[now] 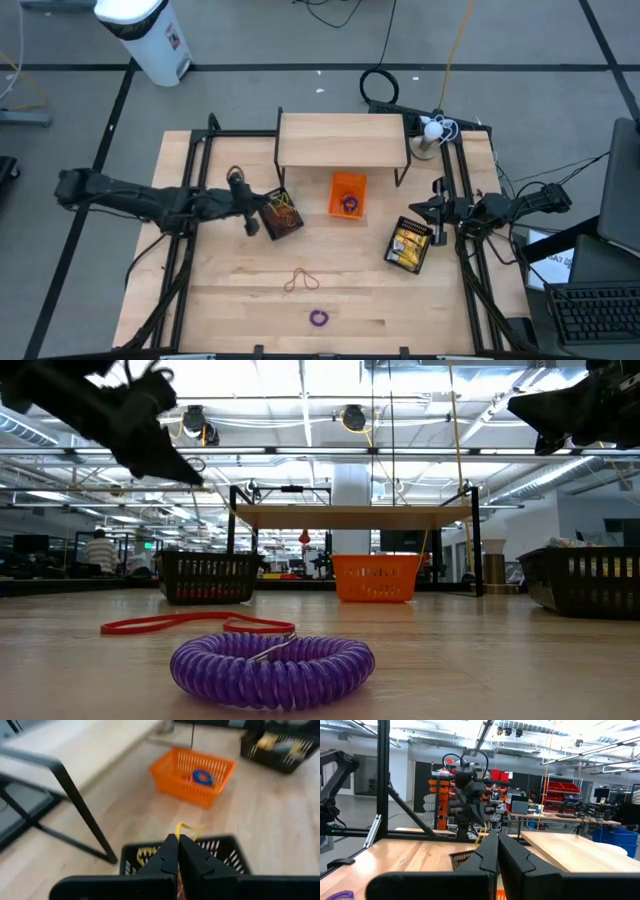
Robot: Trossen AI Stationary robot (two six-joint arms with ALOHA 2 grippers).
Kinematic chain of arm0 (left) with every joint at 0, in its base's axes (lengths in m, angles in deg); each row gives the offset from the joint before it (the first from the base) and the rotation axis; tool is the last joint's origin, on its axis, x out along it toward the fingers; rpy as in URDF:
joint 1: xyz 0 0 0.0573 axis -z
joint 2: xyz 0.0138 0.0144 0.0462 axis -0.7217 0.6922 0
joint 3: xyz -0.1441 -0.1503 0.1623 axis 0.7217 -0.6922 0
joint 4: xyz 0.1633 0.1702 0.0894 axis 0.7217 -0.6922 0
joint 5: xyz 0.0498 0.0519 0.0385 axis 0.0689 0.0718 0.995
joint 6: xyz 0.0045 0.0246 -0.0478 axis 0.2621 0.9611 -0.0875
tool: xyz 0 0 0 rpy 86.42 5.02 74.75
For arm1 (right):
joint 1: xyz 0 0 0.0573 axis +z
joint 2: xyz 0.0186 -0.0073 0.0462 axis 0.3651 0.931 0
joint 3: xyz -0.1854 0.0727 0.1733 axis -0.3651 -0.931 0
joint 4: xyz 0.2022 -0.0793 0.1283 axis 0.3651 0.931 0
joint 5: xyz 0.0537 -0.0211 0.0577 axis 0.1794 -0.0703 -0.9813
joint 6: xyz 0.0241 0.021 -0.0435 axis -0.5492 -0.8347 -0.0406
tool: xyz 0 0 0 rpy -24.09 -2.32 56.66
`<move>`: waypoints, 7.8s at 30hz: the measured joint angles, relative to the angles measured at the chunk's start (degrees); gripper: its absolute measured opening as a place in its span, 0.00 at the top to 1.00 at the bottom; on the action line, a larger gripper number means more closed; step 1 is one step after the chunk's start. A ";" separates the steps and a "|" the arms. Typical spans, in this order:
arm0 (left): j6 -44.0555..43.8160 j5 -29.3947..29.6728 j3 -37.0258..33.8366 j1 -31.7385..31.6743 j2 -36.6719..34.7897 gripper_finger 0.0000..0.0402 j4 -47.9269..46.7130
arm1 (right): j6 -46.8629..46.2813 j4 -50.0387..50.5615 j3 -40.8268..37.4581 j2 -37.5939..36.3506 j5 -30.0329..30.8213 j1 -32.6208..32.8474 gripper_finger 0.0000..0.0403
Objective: Pick & Place Office Desk Supplies
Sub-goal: Put the yellow rubberband into the left black bin, then put the violet spring keychain into the orange bin
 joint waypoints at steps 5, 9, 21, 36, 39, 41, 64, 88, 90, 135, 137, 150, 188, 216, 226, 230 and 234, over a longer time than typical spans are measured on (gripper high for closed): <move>-1.43 -2.62 0.00 -3.55 4.63 1.00 0.16 | 0.15 0.15 0.00 0.01 0.02 0.00 0.99; -2.01 -5.11 0.02 -5.27 7.11 1.00 0.04 | 0.15 0.13 0.00 0.00 0.02 0.01 0.99; -3.61 -8.26 0.02 -6.09 10.29 0.93 0.55 | 0.00 0.09 0.00 0.00 0.02 0.01 0.99; -4.52 -19.44 4.94 -6.09 2.42 0.27 -5.77 | -0.02 0.09 0.01 -0.02 0.02 0.02 0.99; -4.21 -18.72 7.12 -6.07 0.28 0.16 -7.62 | -0.04 0.11 0.00 0.01 0.02 0.00 0.99; -4.51 -16.95 7.82 -6.07 -1.17 0.11 -7.64 | -0.04 0.14 0.00 -0.02 0.00 0.00 0.99; -4.82 -12.53 4.72 -5.96 14.75 0.04 -7.27 | -0.44 0.09 0.00 -0.02 0.00 0.00 0.99; 16.41 -2.81 6.43 2.79 16.01 0.12 -10.81 | -0.42 0.20 0.01 -0.02 0.00 0.01 0.99; 17.43 -2.00 6.47 3.95 15.96 0.12 -10.24 | -0.42 0.16 0.01 -0.02 0.00 0.00 0.99; 11.26 -5.77 5.96 12.49 -15.54 0.96 -10.48 | -0.45 0.55 0.01 -0.02 0.00 0.01 0.99; 11.85 -3.45 4.78 12.49 -18.41 0.96 -10.27 | -0.46 0.55 0.01 -0.02 -0.02 0.02 0.99; 10.10 -0.50 -9.03 12.49 -35.57 0.99 -2.10 | -0.67 0.56 0.02 -0.02 -0.01 0.01 0.99; -0.44 -5.07 -18.01 13.08 -31.05 0.99 10.63 | -0.48 0.31 0.00 -0.02 0.01 0.00 0.99; -8.35 -35.63 36.60 19.93 53.44 0.66 8.75 | -1.51 1.16 0.00 0.05 0.00 0.02 0.99; -6.81 -31.39 44.58 22.38 60.11 0.39 -5.32 | -1.96 1.12 0.01 0.03 0.00 0.00 0.99; -9.83 -27.35 44.96 23.66 60.18 0.37 -4.66 | -1.97 0.82 0.01 0.12 0.02 0.01 0.99; -15.08 -22.14 45.05 25.07 60.50 0.38 -3.97 | -2.88 0.39 0.01 0.33 0.01 0.00 0.99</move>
